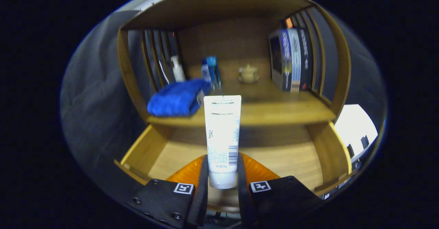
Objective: Pull open the drawer, take out the items inside it, and place them on the countertop above the cabinet.
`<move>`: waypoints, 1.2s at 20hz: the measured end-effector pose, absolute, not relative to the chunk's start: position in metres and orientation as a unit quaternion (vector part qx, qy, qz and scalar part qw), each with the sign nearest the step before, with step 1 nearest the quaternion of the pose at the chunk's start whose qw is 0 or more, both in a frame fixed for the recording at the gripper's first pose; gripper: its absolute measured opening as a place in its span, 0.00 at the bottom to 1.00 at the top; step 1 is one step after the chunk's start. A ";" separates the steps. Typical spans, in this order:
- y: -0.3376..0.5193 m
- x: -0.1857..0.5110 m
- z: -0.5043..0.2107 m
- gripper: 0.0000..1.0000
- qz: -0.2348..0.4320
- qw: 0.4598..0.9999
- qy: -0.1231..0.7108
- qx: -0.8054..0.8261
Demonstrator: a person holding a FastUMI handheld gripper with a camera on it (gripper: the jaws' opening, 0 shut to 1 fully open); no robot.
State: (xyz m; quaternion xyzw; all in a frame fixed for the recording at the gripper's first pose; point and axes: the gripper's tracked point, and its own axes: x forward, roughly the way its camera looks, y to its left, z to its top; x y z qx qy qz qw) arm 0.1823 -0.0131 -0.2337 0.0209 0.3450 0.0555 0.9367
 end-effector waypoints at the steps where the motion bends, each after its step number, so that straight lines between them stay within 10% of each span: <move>1: -0.017 0.191 -0.226 0.46 0.047 0.943 0.330 0.011; 8: -0.038 0.316 -0.265 0.46 0.023 0.934 0.357 -0.007; 24: -0.021 0.326 -0.300 0.66 0.034 0.914 0.403 0.002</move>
